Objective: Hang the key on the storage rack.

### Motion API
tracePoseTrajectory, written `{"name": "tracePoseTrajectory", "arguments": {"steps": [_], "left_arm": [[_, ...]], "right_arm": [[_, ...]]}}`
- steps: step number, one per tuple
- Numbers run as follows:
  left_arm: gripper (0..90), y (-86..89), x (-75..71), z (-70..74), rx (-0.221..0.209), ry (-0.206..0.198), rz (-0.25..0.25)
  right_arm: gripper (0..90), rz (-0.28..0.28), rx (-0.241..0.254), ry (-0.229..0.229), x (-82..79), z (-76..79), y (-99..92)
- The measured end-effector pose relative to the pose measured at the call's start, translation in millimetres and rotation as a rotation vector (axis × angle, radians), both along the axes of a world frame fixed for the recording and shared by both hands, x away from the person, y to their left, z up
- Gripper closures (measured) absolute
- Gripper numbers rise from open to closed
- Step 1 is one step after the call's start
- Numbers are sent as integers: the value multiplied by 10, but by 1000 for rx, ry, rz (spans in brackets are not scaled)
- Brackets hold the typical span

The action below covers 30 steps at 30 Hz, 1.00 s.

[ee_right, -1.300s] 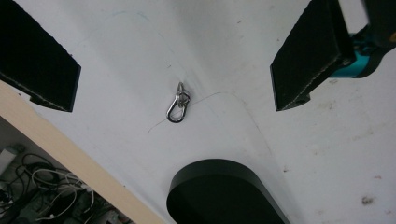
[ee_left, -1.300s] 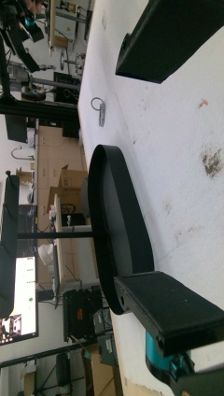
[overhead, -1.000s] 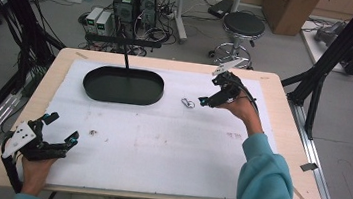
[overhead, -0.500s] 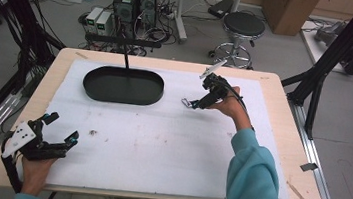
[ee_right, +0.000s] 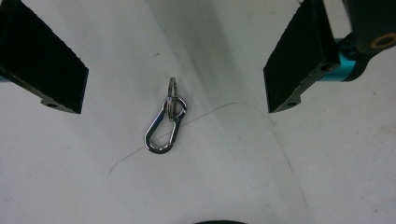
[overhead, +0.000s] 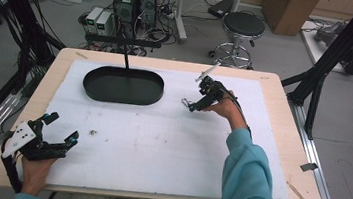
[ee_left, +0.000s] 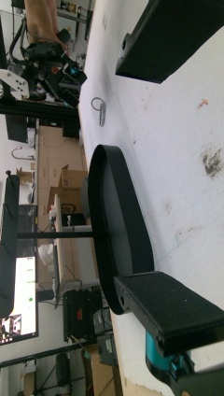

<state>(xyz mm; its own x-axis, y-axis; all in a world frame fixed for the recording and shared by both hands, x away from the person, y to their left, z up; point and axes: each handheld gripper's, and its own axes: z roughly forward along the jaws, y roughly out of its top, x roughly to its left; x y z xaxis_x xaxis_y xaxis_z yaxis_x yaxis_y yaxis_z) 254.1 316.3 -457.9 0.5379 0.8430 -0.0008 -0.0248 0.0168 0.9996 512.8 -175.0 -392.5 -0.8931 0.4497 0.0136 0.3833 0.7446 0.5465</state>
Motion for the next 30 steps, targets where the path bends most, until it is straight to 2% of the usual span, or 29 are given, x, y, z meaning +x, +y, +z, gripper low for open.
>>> {"name": "tracePoseTrajectory", "arguments": {"steps": [6,9,10,11,14,16,17,19,21,22,23,24,25,26,30], "left_arm": [[26,-1,0,0,0,-1,0],[26,0,0,0,0,0,0],[26,0,0,0,0,0,0],[26,0,0,0,-2,-1,0],[26,-1,1,0,-2,-1,1],[26,0,0,0,-1,-1,1],[26,0,0,0,-2,-1,1],[26,-1,0,0,-1,-1,1],[26,-1,0,-1,-1,-2,1],[26,-2,0,0,-2,-1,1],[26,-2,0,-1,-2,-1,1],[26,-1,0,-1,-2,-2,1],[26,-1,0,0,-1,-1,1],[26,-1,1,-1,-2,-1,1],[26,-1,0,-1,-2,-1,1]], "right_arm": [[71,-12,-25,28,27,-80,33],[72,-16,-38,25,33,-101,46],[106,-14,-45,27,36,-113,53],[177,-5,-46,33,46,-126,57],[191,-8,-46,29,56,-140,60],[254,-7,-52,37,63,-157,62],[254,-7,-52,37,63,-157,62],[353,0,-51,46,72,-160,50],[379,-4,-47,51,74,-160,48],[462,-1,-43,60,80,-155,43],[462,-1,-43,60,80,-155,43],[517,4,-39,58,90,-149,37],[517,4,-39,58,90,-149,37],[569,1,-38,54,92,-143,35],[626,4,-45,45,99,-142,31]]}}
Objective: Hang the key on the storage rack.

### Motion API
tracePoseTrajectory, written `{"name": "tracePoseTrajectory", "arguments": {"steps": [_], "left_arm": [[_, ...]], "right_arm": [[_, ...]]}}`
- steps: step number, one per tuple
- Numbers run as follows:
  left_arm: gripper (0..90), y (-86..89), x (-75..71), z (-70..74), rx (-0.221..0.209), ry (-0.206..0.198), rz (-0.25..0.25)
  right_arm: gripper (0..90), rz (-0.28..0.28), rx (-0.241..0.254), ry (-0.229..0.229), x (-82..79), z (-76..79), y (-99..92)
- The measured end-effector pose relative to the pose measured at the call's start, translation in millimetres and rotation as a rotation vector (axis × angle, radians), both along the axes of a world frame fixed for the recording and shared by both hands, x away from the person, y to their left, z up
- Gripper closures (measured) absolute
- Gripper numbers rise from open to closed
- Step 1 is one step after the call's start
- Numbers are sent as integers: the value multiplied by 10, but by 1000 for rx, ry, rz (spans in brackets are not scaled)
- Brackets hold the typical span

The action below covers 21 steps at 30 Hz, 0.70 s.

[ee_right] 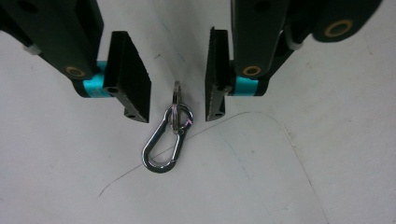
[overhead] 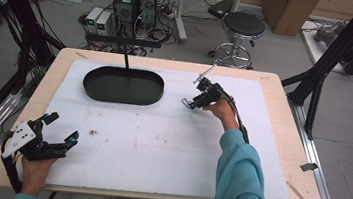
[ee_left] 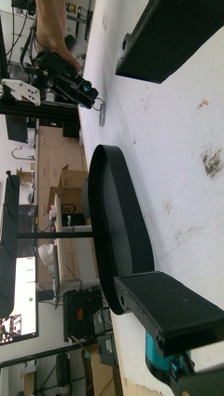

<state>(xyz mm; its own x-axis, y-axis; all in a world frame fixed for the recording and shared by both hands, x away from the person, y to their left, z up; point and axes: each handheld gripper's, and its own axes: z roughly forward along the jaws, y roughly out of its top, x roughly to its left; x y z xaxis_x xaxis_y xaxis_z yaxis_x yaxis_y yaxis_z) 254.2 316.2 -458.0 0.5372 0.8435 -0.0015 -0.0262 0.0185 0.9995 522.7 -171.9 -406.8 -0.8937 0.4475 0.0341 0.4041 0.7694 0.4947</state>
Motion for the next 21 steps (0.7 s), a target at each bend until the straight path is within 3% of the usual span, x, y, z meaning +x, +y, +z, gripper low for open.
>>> {"name": "tracePoseTrajectory", "arguments": {"steps": [12,21], "left_arm": [[26,0,-1,0,1,0,-1],[26,0,-1,0,0,0,-1]], "right_arm": [[773,11,-22,-13,-3,-19,8],[804,10,-27,-17,-10,-27,23]]}}
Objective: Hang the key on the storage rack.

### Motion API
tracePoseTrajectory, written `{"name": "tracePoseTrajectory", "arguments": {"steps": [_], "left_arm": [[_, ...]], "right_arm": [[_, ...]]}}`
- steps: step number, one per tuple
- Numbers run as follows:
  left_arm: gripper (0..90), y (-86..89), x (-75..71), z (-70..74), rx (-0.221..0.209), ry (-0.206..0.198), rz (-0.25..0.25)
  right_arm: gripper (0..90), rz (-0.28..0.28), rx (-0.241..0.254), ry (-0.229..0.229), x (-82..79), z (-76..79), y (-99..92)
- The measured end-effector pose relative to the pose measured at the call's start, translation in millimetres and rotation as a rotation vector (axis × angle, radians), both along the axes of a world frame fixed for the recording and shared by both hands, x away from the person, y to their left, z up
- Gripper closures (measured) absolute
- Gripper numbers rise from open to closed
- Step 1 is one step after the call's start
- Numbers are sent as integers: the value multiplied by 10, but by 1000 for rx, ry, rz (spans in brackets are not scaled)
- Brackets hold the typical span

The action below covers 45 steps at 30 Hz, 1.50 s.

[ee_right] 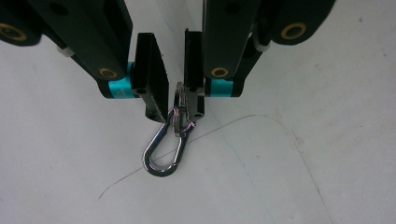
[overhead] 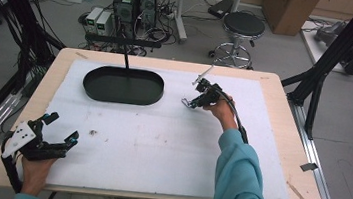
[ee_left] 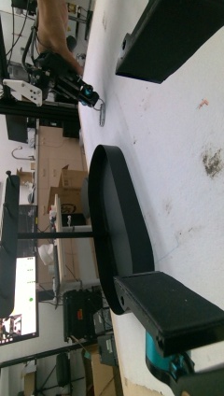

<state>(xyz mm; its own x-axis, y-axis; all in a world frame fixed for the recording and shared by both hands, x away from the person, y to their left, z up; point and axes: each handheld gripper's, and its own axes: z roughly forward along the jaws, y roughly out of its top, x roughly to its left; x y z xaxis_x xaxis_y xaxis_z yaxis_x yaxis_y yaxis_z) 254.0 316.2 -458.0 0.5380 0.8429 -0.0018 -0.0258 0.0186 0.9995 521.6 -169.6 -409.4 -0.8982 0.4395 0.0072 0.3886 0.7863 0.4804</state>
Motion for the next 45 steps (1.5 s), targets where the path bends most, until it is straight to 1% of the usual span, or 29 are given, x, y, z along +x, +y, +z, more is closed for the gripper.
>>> {"name": "tracePoseTrajectory", "arguments": {"steps": [6,9,11,12,17,18,23,25,28,30,31,32,33,37,41,42,45], "left_arm": [[26,1,1,0,1,1,0],[26,2,1,0,1,1,0],[26,1,1,1,-1,1,0],[26,2,1,0,1,1,0],[26,2,3,0,-5,3,1],[26,5,6,1,-7,6,2],[26,14,12,3,-15,13,4],[26,18,16,3,-23,16,4],[26,31,24,5,-38,25,6],[26,41,33,7,-49,33,5],[26,48,39,8,-54,39,3],[26,54,45,10,-59,47,-1],[26,58,53,12,-61,55,-7],[26,58,89,30,-49,82,-18],[26,63,125,80,-57,93,-30],[26,63,134,93,-60,96,-32],[25,65,187,155,-53,125,-59]], "right_arm": [[830,-3,4,-3,-2,2,3],[869,6,5,-16,0,7,1],[872,5,7,-15,-3,5,4],[876,6,-1,-22,-6,6,9],[888,-1,3,-15,-15,5,14],[888,2,1,-21,-15,7,12],[890,-20,30,-15,-21,18,-9],[891,-16,47,-17,-17,35,-28],[890,-26,78,-15,-31,78,-60],[891,-23,99,-29,-34,121,-91],[890,-24,129,-37,-41,162,-114],[890,-24,129,-37,-41,162,-114],[890,-30,149,-41,-49,186,-125],[890,-17,207,-60,-88,289,-162],[890,-16,269,-67,-132,378,-192],[890,-6,289,-80,-146,408,-195],[890,6,338,-95,-208,495,-191]]}}
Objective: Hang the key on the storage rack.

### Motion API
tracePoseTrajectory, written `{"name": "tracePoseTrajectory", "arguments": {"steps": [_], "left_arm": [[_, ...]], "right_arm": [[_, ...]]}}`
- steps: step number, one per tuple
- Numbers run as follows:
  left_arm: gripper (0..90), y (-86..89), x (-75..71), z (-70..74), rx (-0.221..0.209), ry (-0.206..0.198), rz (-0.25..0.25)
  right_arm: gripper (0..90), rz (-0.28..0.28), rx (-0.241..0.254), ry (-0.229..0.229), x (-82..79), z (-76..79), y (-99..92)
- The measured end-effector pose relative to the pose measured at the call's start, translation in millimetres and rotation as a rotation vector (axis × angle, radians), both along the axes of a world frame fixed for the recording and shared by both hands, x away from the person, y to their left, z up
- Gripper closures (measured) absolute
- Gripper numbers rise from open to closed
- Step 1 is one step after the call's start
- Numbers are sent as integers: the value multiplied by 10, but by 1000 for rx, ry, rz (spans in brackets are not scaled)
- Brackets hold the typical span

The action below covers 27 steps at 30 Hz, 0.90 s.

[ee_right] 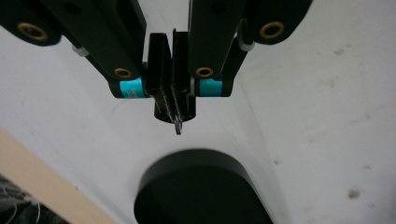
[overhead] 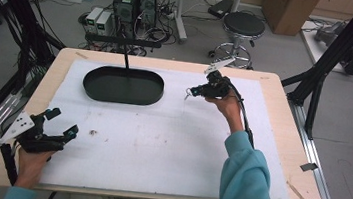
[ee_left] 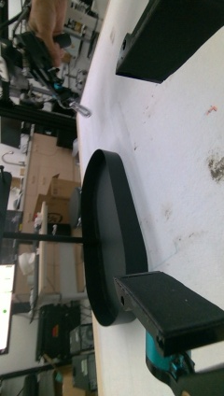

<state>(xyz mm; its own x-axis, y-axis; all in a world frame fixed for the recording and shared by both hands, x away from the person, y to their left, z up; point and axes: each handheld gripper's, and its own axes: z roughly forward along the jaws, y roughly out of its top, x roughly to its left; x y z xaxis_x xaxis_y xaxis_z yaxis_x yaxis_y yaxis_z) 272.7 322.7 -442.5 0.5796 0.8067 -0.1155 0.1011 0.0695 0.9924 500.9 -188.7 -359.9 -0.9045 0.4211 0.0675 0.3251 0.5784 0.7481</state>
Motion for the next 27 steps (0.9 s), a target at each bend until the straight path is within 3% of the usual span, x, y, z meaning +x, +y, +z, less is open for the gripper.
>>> {"name": "tracePoseTrajectory", "arguments": {"steps": [1,6,20,27], "left_arm": [[26,-3,22,23,5,13,-17],[26,-35,146,159,26,63,-93],[26,-316,483,614,168,79,-324],[26,-541,659,836,207,82,-412]], "right_arm": [[890,14,42,-2,-42,56,10],[890,55,100,-27,-147,167,49],[889,137,241,-62,-353,306,38],[889,200,369,-75,-442,413,50]]}}
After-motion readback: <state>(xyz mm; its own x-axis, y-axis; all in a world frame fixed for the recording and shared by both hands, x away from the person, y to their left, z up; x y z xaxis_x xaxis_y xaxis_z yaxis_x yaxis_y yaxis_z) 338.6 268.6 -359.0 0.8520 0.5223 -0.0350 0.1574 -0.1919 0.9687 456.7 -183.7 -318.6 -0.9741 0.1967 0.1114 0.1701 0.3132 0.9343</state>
